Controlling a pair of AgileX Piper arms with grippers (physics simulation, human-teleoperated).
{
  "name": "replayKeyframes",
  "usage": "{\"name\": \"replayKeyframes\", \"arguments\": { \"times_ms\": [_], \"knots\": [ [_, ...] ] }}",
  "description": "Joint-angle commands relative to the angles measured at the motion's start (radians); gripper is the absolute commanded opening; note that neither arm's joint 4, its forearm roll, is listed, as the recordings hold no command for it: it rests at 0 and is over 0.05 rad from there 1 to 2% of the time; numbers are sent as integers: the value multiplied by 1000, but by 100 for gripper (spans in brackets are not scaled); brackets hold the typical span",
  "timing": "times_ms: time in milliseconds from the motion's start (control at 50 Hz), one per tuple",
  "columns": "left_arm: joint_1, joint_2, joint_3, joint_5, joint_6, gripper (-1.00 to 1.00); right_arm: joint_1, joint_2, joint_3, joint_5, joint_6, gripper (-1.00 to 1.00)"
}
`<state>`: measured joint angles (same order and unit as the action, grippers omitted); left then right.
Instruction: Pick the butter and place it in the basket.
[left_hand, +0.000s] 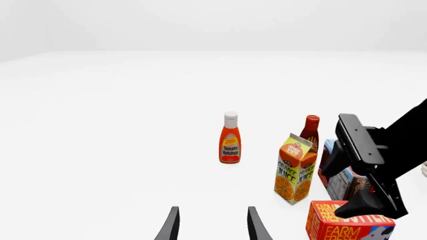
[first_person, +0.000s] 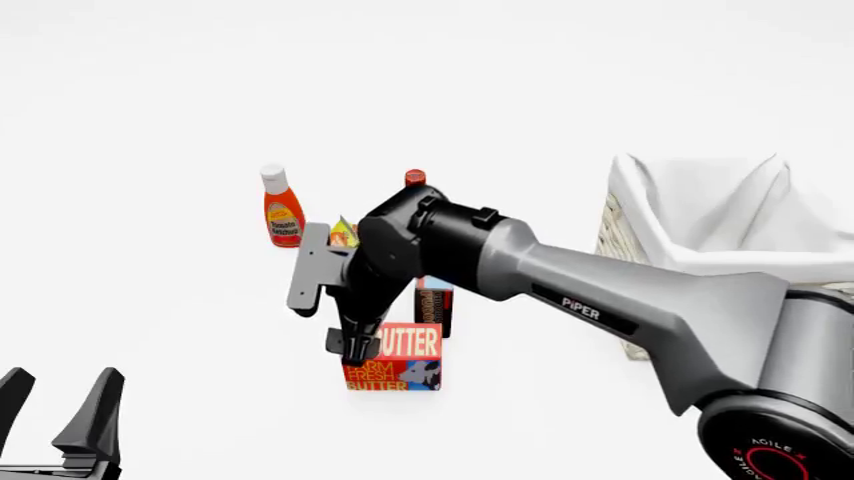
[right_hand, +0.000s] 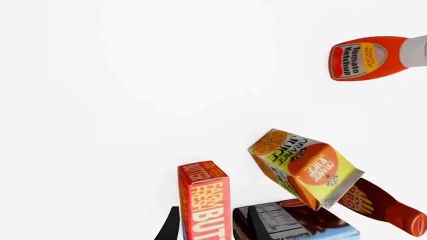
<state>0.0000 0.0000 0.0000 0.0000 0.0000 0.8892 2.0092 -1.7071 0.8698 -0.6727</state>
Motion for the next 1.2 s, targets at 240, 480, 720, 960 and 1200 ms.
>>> {"name": "replayKeyframes", "arguments": {
  "times_ms": [240,480,720,960,1200],
  "knots": [
    [0,0,0,0,0,100,-9,19,-13,-2,6,100],
    [0,0,0,0,0,100,-2,26,-3,-12,15,100],
    [0,0,0,0,0,100,1,34,-5,-14,17,100],
    [0,0,0,0,0,100,7,45,1,-18,22,100],
    [0,0,0,0,0,100,7,54,2,-22,27,100]
  ]
}}
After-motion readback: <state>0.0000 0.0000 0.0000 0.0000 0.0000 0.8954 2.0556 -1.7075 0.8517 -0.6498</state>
